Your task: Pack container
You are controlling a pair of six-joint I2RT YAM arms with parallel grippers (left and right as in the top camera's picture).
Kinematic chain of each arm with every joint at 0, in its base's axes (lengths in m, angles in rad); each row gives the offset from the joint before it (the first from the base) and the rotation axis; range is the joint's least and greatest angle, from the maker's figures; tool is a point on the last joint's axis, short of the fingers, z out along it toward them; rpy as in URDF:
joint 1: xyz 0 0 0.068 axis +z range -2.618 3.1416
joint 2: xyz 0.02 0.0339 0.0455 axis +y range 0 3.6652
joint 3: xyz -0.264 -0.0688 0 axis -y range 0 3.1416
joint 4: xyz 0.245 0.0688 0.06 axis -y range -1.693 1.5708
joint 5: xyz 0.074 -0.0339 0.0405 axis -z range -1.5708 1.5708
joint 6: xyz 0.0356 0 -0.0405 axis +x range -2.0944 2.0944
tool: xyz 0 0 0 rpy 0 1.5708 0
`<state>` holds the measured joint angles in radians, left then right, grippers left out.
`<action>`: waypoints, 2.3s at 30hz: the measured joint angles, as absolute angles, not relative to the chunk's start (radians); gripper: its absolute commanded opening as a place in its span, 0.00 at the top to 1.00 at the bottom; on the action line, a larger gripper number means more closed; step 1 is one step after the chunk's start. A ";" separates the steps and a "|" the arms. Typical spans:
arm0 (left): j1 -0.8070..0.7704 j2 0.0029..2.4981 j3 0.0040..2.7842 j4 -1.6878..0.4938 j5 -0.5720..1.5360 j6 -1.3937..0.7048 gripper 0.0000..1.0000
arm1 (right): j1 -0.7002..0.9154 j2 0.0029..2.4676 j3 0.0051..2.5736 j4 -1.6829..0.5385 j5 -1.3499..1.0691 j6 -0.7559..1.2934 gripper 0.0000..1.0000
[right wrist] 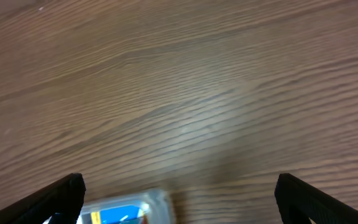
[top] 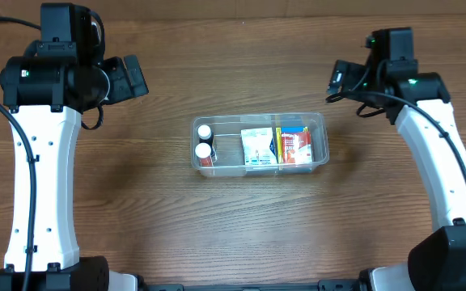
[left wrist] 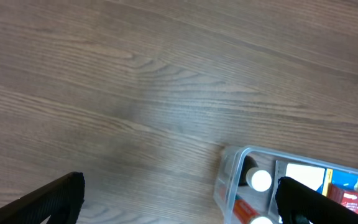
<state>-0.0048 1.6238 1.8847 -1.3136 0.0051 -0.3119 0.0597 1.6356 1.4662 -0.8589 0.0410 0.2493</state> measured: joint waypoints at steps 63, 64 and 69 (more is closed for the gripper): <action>-0.079 0.855 0.864 -0.983 -0.065 -0.259 0.00 | 0.060 0.702 0.691 -0.707 0.146 0.359 0.00; -0.079 0.861 0.864 -0.983 -0.065 -0.259 0.00 | 0.060 0.638 0.640 -0.669 0.145 0.357 0.00; -0.079 0.880 0.862 -0.983 -0.065 -0.259 0.00 | 0.060 0.366 0.418 -0.549 0.115 0.342 0.00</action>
